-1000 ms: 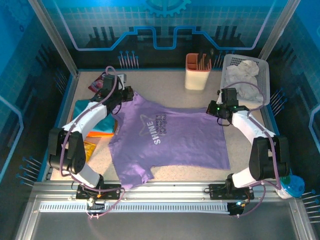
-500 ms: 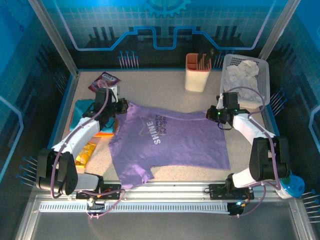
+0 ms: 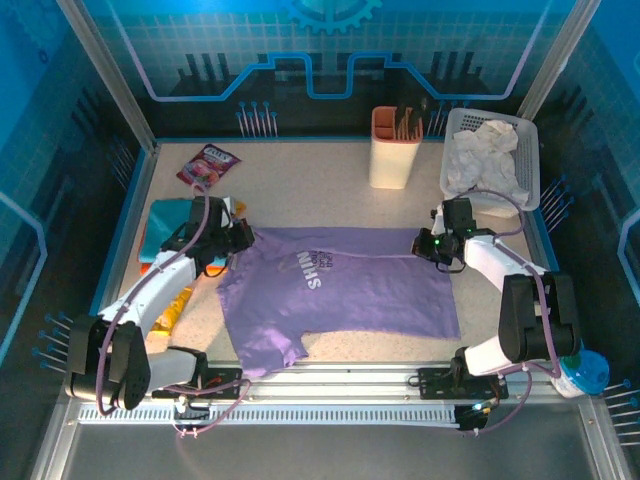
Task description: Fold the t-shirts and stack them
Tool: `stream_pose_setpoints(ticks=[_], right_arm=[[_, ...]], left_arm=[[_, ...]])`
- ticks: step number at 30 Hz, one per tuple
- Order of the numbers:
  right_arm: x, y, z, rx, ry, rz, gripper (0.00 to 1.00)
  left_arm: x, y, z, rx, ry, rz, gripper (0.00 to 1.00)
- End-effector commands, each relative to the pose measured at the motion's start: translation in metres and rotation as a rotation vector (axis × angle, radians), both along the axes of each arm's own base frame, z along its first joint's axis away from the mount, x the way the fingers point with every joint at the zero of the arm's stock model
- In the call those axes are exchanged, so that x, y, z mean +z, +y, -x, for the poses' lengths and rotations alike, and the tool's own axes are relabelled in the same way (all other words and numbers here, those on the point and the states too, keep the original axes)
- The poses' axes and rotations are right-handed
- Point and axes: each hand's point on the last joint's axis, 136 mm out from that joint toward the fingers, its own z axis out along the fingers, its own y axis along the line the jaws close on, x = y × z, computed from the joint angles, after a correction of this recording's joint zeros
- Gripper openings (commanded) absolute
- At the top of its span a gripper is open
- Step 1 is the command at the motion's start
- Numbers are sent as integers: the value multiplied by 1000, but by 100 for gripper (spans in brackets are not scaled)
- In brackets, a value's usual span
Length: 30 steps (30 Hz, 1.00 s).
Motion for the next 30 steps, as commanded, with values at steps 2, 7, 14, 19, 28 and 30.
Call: stream_pose_setpoints(ticks=[2,7,14,19,28,30], right_arm=[[-12,-6,14,-12,61,23,5],[-15,-8,17,-19,81,33,7],[-17,-13,22,-36,108,58,15],[-15,-32,23,-89,116,159,38],[9,-48,19,-166,46,205,58],[8,-53,25,-193,48,185,57]], left_arm=[[-8,-1,20,28,124,52,0],[-16,-4,34,21,198,69,0],[-20,4,47,42,229,29,0],[-22,3,46,37,236,32,0],[-26,2,45,28,244,30,0],[-25,2,44,25,242,32,0]])
